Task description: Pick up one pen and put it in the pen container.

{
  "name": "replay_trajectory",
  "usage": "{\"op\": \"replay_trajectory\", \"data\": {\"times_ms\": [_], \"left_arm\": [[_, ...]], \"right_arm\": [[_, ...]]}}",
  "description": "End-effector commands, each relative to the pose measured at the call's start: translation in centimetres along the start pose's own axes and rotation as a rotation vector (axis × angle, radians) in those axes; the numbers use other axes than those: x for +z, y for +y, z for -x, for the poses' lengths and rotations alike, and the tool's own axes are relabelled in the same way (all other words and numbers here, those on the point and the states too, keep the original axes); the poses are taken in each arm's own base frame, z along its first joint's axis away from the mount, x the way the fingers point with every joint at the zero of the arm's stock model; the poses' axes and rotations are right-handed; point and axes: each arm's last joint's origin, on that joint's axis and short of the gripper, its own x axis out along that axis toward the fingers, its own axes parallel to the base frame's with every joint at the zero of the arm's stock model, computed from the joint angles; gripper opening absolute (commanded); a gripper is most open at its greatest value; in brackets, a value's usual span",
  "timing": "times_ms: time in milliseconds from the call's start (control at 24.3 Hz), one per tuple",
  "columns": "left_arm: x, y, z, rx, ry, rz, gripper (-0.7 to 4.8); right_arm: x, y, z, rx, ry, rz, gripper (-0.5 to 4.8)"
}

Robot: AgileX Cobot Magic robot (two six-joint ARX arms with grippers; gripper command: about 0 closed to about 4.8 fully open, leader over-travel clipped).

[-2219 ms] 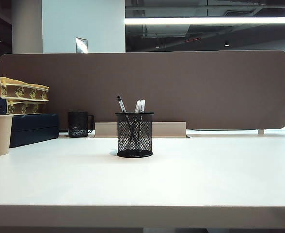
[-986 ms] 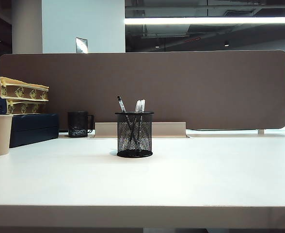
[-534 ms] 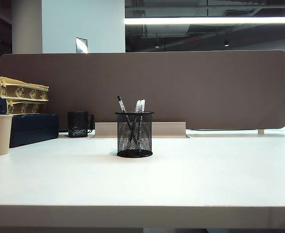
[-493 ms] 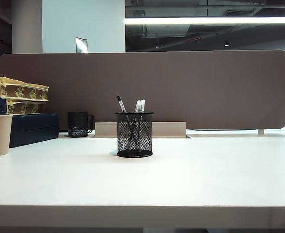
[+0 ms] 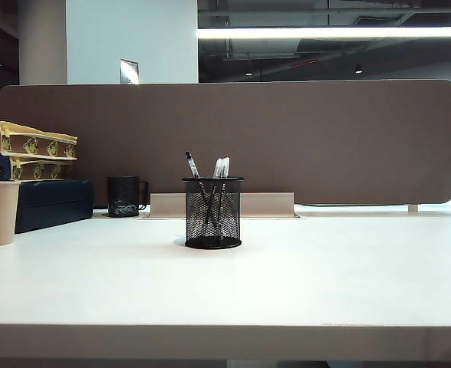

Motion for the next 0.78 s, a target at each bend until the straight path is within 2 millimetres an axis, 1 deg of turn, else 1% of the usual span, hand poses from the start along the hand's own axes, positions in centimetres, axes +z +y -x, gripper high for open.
{"op": "replay_trajectory", "data": {"times_ms": [41,288,781], "left_arm": [[0.16,0.04,0.03,0.006,-0.008,-0.001,-0.06],[0.14,0.18,0.03,0.055,-0.002,-0.001,-0.06],[0.14,0.17,0.03,0.052,-0.003,-0.001,-0.06]], "right_arm": [[0.07,0.02,0.03,0.002,-0.022,0.001,-0.01],[-0.26,0.0,0.03,0.001,0.012,-0.008,-0.01],[-0.4,-0.01,0.03,-0.001,0.026,-0.009,-0.01]]}}
